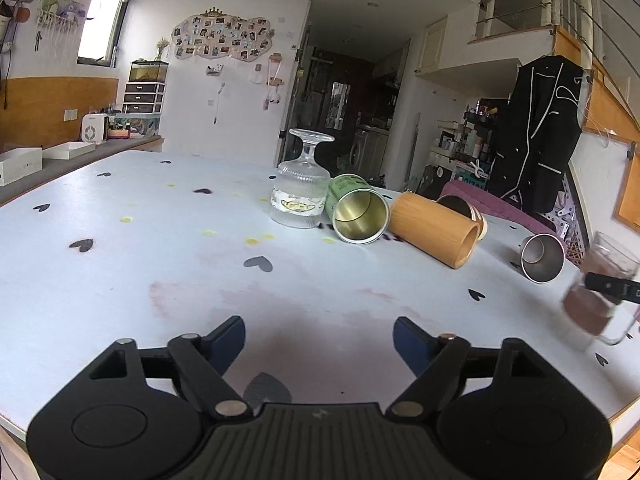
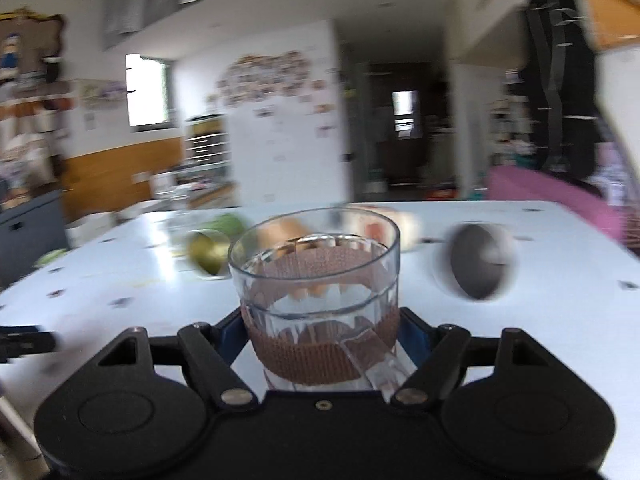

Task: Flip cup upright
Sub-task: 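Set the glass mug upright on the table with the right gripper and open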

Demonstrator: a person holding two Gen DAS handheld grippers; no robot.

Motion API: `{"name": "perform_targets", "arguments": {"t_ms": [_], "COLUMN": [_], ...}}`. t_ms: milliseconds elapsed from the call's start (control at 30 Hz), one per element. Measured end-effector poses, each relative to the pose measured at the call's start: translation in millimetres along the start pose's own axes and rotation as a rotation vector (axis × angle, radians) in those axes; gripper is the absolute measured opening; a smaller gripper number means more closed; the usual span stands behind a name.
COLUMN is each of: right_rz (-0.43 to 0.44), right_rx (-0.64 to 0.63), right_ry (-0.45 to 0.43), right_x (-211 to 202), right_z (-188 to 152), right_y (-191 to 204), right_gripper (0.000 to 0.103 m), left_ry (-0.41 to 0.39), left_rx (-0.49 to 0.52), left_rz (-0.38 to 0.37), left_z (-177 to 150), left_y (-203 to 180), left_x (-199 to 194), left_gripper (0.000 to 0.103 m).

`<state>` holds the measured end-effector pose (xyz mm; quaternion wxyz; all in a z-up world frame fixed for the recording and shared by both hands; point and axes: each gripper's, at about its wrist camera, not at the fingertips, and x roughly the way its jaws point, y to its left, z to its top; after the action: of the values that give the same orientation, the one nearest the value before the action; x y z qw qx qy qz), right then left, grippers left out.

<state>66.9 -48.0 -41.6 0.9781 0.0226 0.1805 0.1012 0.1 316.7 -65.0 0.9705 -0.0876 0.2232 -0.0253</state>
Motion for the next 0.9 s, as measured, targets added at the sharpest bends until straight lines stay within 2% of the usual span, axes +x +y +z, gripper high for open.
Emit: {"name": "perform_targets", "arguments": {"t_ms": [100, 200, 433, 567, 800, 833, 900], "right_rz": [-0.105, -0.202, -0.343, -0.370, -0.342, -0.346, -0.349], "right_rx": [0.007, 0.024, 0.075, 0.105, 0.173, 0.179, 0.181], "right_ry": [-0.009, -0.013, -0.014, -0.023, -0.046, -0.055, -0.083], "right_x": [-8, -14, -18, -16, -21, -24, -33], "right_z": [-1, -3, 0, 0, -5, -4, -3], "right_y": [-33, -64, -119, -136, -153, -152, -146], "right_gripper": [0.078, 0.078, 0.078, 0.078, 0.079, 0.081, 0.095], "left_ry": [-0.006, -0.013, -0.029, -0.035, -0.056, -0.062, -0.079], "left_rx": [0.010, 0.018, 0.043, 0.062, 0.101, 0.107, 0.120], "left_rz": [0.007, 0.017, 0.025, 0.025, 0.006, 0.002, -0.019], "left_z": [-1, -1, 0, 1, 9, 11, 16], "left_y": [-4, -7, -14, -20, -40, -44, -54], "left_x": [0, -1, -3, -3, -3, -2, -3], "left_gripper": [0.092, 0.097, 0.103, 0.103, 0.103, 0.103, 0.103]}}
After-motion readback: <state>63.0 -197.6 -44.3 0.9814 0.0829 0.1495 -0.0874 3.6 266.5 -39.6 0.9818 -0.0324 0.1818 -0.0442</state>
